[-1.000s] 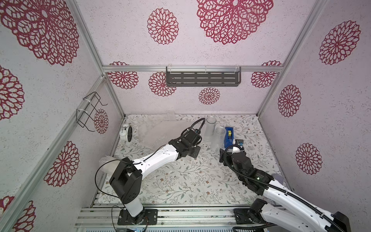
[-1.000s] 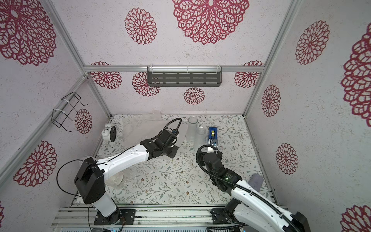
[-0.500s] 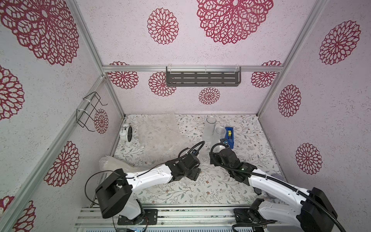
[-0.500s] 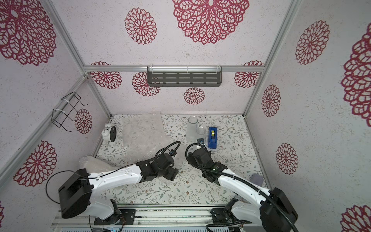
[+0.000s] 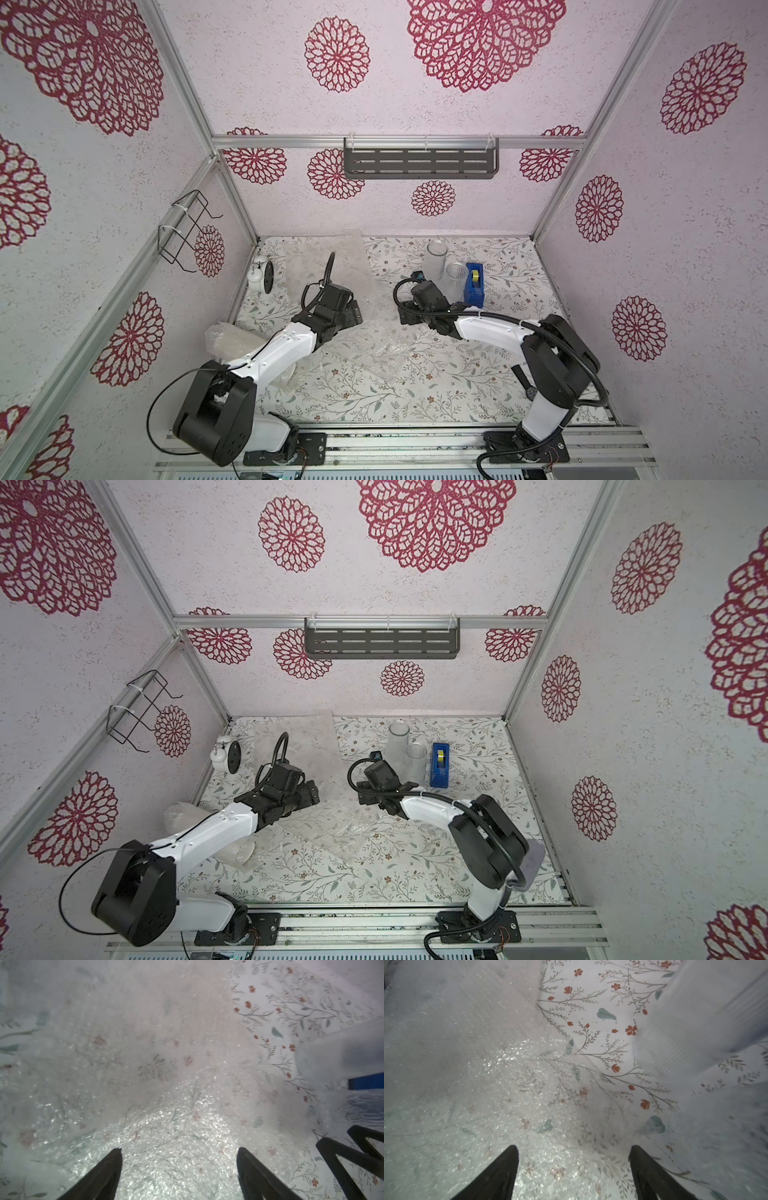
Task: Wrap vases in bubble wrap
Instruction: Flatten out the bubble wrap at the center of the board.
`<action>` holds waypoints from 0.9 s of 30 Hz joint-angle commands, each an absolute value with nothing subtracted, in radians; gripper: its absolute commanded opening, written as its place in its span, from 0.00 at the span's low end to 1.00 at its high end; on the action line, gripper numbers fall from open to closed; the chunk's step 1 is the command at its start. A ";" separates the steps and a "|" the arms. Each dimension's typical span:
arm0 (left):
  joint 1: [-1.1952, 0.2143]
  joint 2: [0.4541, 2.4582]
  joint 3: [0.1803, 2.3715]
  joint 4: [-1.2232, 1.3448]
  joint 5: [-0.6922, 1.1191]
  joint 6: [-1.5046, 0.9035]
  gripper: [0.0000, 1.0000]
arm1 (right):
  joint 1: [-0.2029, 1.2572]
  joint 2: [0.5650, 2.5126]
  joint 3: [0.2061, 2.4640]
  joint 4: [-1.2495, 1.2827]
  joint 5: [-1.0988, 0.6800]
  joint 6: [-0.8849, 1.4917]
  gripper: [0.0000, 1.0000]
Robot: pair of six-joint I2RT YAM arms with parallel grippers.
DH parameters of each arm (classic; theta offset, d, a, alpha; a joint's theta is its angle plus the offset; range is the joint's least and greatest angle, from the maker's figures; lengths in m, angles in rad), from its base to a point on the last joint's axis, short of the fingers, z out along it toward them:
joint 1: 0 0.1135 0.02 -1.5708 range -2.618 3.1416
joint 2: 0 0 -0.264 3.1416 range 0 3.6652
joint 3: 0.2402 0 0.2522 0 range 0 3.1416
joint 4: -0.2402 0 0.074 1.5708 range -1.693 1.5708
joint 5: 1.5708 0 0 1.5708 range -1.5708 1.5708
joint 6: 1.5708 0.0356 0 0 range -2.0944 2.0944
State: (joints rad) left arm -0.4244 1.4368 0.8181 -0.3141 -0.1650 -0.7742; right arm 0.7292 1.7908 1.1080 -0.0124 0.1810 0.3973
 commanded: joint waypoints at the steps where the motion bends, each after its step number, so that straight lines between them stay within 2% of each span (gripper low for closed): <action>1: -0.388 1.493 0.848 -0.279 -0.081 -0.848 0.88 | 0.713 1.858 1.181 -0.066 0.123 0.371 0.86; 6: -0.332 1.583 0.860 -0.256 -0.033 -0.850 0.86 | 0.710 1.940 1.210 -0.085 0.101 0.373 0.85; 12: -0.292 1.663 0.877 -0.252 -0.004 -0.814 0.85 | 0.727 1.924 1.126 -0.073 0.084 0.377 0.80; 19: -0.282 1.702 0.918 -0.289 -0.034 -0.746 0.86 | 0.813 1.760 0.899 -0.021 0.101 0.455 0.78; 27: -0.308 1.772 1.014 -0.307 0.042 -0.672 0.86 | 0.978 1.551 0.701 0.000 0.164 0.595 0.78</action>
State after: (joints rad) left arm -0.2939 1.7531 0.9833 -0.2951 0.0044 -0.7155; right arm 0.9264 1.6104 0.7376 0.0395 0.1413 0.5072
